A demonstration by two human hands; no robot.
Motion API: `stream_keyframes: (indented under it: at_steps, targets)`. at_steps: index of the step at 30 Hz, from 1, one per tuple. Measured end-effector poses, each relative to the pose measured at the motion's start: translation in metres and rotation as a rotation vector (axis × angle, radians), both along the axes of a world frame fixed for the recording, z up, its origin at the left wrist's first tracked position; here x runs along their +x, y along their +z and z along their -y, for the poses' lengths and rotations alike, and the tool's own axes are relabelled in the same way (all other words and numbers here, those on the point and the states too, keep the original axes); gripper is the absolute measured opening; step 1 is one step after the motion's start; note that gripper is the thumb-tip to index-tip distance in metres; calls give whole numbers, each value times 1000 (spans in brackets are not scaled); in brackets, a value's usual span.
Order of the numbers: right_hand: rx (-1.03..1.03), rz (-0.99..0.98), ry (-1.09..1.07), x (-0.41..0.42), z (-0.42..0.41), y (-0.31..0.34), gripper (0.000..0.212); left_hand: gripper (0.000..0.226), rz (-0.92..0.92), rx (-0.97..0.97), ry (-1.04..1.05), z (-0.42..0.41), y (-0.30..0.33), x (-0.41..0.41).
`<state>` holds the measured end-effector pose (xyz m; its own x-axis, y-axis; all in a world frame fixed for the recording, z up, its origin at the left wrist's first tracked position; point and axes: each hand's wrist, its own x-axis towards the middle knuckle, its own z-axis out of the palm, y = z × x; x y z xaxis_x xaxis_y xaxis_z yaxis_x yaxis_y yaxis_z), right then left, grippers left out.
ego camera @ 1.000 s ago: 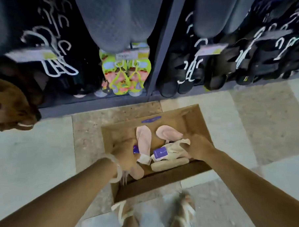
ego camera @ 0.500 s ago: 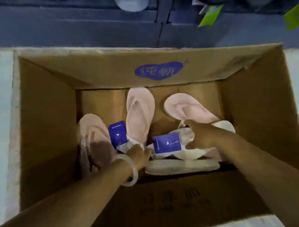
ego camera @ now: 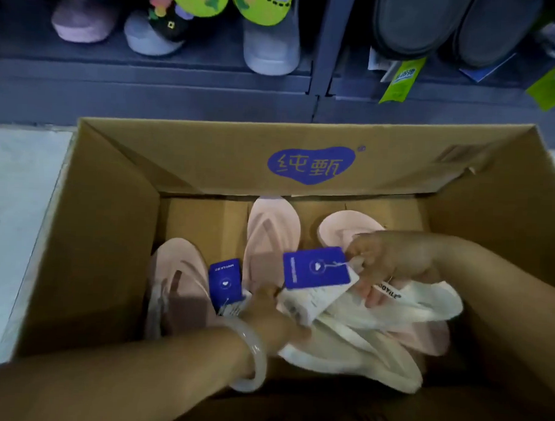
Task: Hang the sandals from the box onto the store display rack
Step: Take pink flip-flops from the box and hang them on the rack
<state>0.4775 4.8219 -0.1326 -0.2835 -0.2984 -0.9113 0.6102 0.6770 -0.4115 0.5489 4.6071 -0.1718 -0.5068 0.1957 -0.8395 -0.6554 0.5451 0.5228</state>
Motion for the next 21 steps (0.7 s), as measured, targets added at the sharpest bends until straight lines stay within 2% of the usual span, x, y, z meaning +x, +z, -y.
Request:
stream_keyframes:
  at_steps: [2,3,5,6,10,12,14,16,19,21]
  targets:
    - [-96,-56,-172,-1,-1,8,43,74,-114,40,-77,10,6,-30]
    - [-115,-88,-253,0,1,10,41,68,-178,86,-94,18,9,-50]
    - [-107,-166,-385,3,12,12,22,48,-107,151,-109,33,17,-79]
    - [-83,-210,-428,6,19,13,16,47,-40,201,-135,41,20,-90]
    - [-8,-371,-422,27,55,14,11,53,43,267,-272,62,21,-111]
    - [-9,-395,-394,36,62,12,12,52,28,181,-288,64,12,-117]
    - [18,-349,-386,37,60,17,9,39,-70,14,-349,59,0,-121]
    - [32,-228,-420,34,55,26,4,37,-208,-140,-324,49,-7,-124]
    - [-78,-21,-525,33,57,37,8,15,-208,3,-27,32,-12,-123]
    - [-149,51,-581,37,61,36,9,6,-189,64,103,27,-19,-122]
